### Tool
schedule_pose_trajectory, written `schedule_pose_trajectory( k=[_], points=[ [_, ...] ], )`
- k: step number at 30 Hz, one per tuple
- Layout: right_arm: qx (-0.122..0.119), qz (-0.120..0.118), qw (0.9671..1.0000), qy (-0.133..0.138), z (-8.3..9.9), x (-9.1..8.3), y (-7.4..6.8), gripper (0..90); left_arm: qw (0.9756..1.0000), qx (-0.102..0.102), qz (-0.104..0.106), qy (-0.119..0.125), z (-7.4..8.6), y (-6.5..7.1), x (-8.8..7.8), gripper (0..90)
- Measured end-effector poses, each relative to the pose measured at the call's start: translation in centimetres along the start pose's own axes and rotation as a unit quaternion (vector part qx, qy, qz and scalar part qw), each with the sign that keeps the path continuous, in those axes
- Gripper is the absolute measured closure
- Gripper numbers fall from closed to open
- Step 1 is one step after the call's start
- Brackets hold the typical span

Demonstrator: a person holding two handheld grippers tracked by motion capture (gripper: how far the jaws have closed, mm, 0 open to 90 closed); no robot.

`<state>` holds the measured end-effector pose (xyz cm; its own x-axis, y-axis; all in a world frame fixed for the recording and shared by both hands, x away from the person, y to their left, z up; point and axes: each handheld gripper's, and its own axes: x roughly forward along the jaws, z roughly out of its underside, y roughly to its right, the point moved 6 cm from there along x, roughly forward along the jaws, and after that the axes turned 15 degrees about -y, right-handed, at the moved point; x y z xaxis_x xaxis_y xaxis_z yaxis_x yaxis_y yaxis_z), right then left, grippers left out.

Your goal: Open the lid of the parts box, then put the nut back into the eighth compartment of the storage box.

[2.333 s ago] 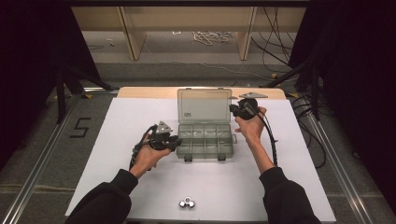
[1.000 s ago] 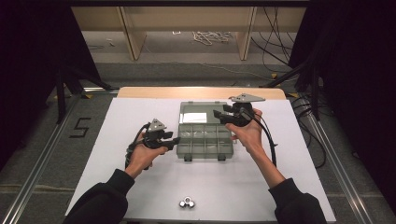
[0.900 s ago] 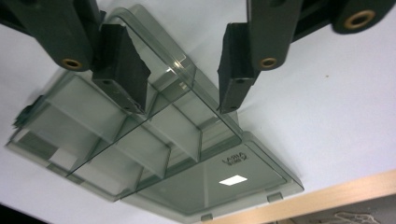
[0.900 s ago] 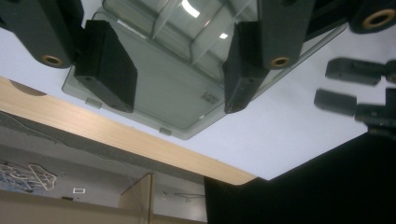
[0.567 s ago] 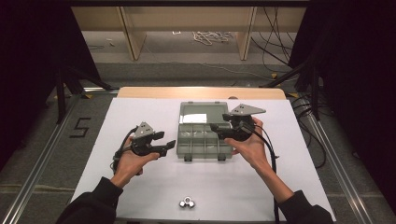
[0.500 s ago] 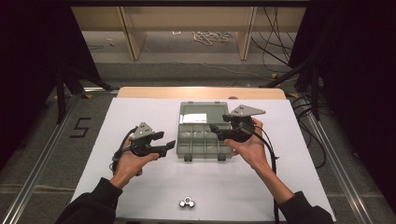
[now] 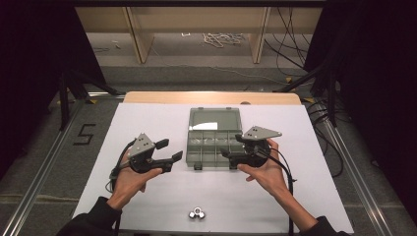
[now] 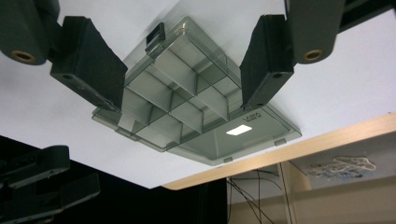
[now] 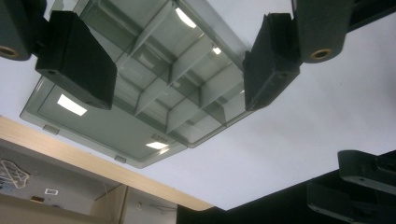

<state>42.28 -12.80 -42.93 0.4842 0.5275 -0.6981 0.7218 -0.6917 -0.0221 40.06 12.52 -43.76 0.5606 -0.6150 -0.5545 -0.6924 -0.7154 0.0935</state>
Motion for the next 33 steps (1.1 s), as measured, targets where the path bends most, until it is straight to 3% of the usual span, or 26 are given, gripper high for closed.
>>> schedule_pose_trajectory(
  k=[6,8,15,17,23,28,33],
  points=[
    [-0.005,-0.010,0.9999,-0.009,1.0,-0.3,-1.2,22.4,0.9998,0.006,0.008,0.018,1.0,0.5,-1.2,27.8],
    [-0.011,-0.009,0.9998,-0.016,1.2,-0.3,-1.5,21.9,0.9994,0.002,0.023,0.025,1.4,0.8,-1.6,26.6],
    [-0.038,-0.013,0.9988,-0.028,1.7,-0.5,-2.8,22.5,0.9990,0.012,0.027,0.035,1.8,1.3,-2.0,24.2],
    [-0.045,-0.025,0.9981,-0.035,1.9,-0.5,-3.4,23.1,0.9990,0.001,0.027,0.037,1.8,1.5,-2.1,22.8],
    [-0.064,-0.036,0.9962,-0.047,2.4,-0.5,-4.5,23.7,0.9985,0.011,0.028,0.045,2.1,1.6,-2.5,22.2],
    [-0.080,-0.053,0.9930,-0.069,3.1,-0.6,-6.1,24.4,0.9981,0.021,0.026,0.052,2.2,1.9,-2.7,20.4],
    [-0.106,-0.079,0.9868,-0.094,4.3,-0.3,-8.6,27.4,0.9979,0.023,0.029,0.053,2.4,2.4,-2.8,20.4]
  ],
)
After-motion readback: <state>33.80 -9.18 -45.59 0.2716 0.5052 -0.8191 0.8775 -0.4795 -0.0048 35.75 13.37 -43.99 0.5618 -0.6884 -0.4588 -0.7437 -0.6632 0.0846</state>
